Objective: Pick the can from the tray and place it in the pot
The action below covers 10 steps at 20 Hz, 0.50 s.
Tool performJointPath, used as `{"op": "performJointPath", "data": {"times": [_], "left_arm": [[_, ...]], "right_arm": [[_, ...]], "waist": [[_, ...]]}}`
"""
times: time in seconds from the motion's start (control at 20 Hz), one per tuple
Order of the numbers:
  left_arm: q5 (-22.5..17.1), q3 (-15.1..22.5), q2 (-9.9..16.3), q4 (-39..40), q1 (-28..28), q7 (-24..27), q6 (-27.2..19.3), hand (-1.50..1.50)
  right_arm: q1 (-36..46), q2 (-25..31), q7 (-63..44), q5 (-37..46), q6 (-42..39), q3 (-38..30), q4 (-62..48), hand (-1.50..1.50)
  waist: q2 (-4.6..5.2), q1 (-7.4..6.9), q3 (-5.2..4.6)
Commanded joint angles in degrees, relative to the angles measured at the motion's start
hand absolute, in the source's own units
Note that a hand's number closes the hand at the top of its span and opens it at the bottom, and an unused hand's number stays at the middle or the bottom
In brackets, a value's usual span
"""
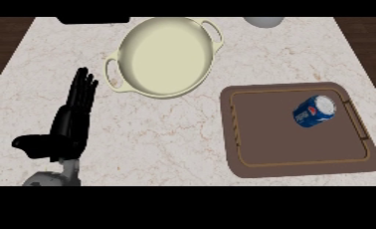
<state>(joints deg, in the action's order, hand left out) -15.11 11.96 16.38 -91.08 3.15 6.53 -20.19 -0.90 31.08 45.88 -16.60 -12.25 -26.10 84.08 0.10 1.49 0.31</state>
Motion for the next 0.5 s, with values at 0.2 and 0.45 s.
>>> {"op": "performJointPath", "data": {"times": [0.2, 0.45], "left_arm": [[3.2, 2.6, -3.0, 1.7, -3.2, 4.8, 0.5, 0.0], [4.4, 3.5, -3.1, 1.0, -3.3, 3.4, -0.5, 0.0]], "right_arm": [[-12.0, 0.4, 11.9, 10.8, -1.6, -0.5, 2.5, -1.5], [-15.2, 9.8, 3.2, 22.2, 1.3, 1.4, 4.7, -1.5]], "waist": [[-0.14, -0.89, -0.35], [0.01, -1.27, -0.43]]}}
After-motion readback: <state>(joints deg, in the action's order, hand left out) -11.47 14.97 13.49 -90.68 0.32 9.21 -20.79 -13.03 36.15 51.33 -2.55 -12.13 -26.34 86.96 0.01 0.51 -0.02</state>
